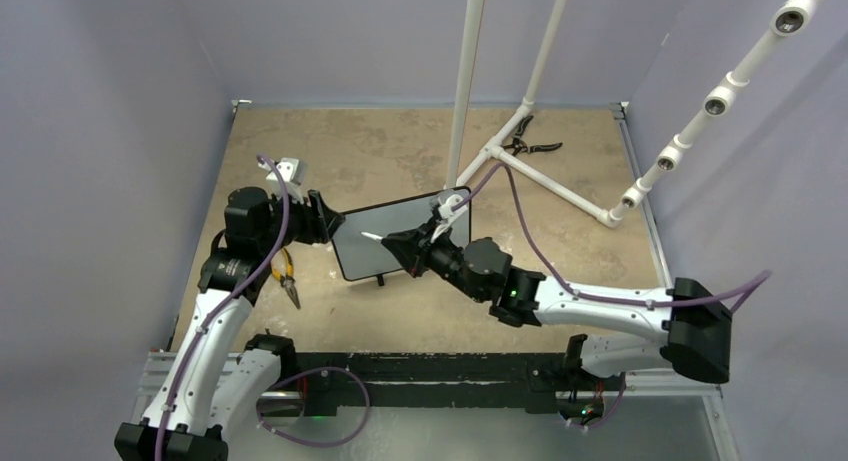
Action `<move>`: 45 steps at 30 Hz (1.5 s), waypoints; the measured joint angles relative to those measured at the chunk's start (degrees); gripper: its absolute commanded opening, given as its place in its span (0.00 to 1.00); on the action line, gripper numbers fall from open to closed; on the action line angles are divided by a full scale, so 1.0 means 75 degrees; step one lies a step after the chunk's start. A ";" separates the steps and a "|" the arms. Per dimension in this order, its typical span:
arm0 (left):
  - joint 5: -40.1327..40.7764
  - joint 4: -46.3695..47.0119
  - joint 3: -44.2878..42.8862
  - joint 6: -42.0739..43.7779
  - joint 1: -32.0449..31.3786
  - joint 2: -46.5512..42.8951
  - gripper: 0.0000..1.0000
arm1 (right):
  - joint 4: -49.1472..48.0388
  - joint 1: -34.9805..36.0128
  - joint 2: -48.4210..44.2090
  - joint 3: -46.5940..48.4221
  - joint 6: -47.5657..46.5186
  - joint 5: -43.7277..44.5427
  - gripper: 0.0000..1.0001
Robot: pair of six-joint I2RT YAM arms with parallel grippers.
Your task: Write a sentence on the whiteboard
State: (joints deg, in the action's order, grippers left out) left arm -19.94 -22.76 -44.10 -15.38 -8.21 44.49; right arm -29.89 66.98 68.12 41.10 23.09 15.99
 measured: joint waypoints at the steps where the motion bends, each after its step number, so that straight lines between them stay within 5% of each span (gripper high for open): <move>1: -0.0003 0.0006 0.0058 0.0000 0.0000 0.0006 0.49 | -0.0093 0.0079 0.0251 0.0143 -0.0012 0.0134 0.00; 18: -0.0175 0.0082 0.0251 0.0003 0.0000 0.0073 0.29 | -0.0586 0.0469 0.2259 0.1390 -0.0297 0.1134 0.00; 45: -0.0388 0.0125 0.0283 0.0026 0.0029 0.0029 0.22 | -0.0536 0.0583 0.2393 0.1460 -0.0399 0.1600 0.00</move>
State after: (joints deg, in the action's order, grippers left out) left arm -22.85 -21.82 -41.98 -15.18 -7.99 44.71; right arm -33.91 71.35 86.06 52.05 20.10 27.99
